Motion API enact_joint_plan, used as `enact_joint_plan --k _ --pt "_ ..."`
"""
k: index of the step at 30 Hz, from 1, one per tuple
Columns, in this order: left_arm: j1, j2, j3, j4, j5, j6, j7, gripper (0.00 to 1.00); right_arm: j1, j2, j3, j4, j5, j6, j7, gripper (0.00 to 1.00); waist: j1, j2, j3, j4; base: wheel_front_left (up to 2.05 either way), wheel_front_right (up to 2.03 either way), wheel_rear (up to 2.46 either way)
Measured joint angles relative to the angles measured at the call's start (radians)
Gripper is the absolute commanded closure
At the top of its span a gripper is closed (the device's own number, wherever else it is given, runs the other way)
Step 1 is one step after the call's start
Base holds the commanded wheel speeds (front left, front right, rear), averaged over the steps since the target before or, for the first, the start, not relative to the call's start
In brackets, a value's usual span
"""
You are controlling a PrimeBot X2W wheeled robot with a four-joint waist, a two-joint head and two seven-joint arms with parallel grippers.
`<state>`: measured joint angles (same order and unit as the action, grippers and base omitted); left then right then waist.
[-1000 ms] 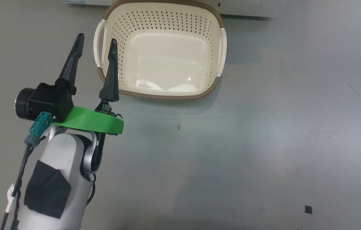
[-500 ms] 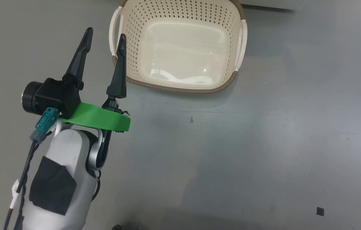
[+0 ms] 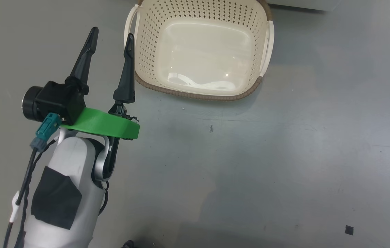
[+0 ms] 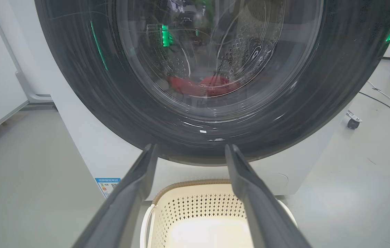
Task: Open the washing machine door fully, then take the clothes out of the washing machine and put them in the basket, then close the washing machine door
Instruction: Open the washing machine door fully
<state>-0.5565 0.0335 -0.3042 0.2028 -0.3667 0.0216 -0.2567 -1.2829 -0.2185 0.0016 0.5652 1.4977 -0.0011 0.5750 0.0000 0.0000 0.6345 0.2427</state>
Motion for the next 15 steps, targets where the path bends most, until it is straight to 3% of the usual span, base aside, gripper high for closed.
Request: enact_joint_plan --k 15 --pt "0.0 -0.004 0.014 0.026 0.016 -0.002 0.0 0.0 0.005 0.012 0.027 0.053 0.066 0.044 0.151 1.0 0.0 0.0 -0.031 -0.015 0.0 0.0 0.0"
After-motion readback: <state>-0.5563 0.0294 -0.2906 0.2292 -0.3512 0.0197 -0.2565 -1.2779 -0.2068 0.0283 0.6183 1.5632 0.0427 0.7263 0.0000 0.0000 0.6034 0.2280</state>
